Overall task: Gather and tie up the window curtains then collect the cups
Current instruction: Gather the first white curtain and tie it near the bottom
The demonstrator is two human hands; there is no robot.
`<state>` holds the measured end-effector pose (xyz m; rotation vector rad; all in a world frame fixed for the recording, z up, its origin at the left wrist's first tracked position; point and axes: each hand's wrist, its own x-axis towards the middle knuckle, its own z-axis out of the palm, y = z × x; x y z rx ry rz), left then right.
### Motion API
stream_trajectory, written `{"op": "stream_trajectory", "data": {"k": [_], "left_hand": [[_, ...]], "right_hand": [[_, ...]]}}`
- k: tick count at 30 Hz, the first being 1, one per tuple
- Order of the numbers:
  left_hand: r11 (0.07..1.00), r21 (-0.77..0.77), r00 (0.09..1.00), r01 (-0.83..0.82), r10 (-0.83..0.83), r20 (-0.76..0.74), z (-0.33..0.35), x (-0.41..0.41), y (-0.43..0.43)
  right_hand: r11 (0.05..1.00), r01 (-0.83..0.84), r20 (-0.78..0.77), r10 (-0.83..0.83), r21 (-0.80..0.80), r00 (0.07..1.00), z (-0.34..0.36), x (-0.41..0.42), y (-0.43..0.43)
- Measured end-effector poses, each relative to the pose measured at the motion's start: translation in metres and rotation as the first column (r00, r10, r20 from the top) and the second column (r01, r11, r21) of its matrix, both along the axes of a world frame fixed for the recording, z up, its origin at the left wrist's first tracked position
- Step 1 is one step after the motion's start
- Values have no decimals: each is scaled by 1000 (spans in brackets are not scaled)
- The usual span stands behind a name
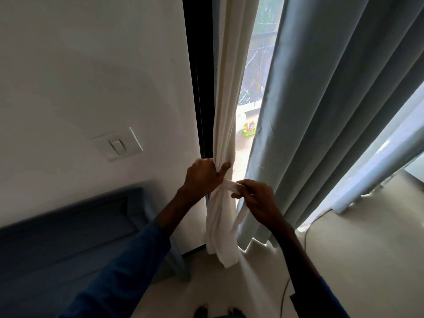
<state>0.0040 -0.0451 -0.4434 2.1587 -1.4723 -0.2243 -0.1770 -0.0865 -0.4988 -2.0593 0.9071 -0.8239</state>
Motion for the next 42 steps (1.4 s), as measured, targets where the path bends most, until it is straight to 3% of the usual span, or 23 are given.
{"op": "stream_trajectory", "data": {"k": [7,12,17,23,27,30,32,39,42], "left_hand": [[983,16,959,184,-176,-220,3,10,7],[989,11,973,145,-141,-185,1,11,7],[995,27,977,92,-85,-197,2,23,10],[924,82,892,373,-333,-305,12,15,14],[856,23,804,517,-476,-356,15,4,14],[819,99,801,566,-517,-302,17,-2,15],[809,191,826,555,-509,-243,13,-1,15],[824,192,811,534,-563,160,2,1,16],[844,239,840,480,-521,152,3,0,14]], "right_hand": [[978,55,-188,-93,-200,978,0,-12,-36],[994,25,-132,-12,103,991,-5,-10,-56],[979,-73,-173,106,188,979,-10,-21,-60],[999,-19,-214,30,50,976,8,-14,-69],[995,37,-219,-16,93,976,16,12,-73],[964,61,-241,3,258,970,8,35,-73],[989,24,-257,15,149,966,3,39,-67],[951,-77,-68,102,299,992,-8,40,-55],[973,-42,-165,81,228,983,-13,35,-61]]}}
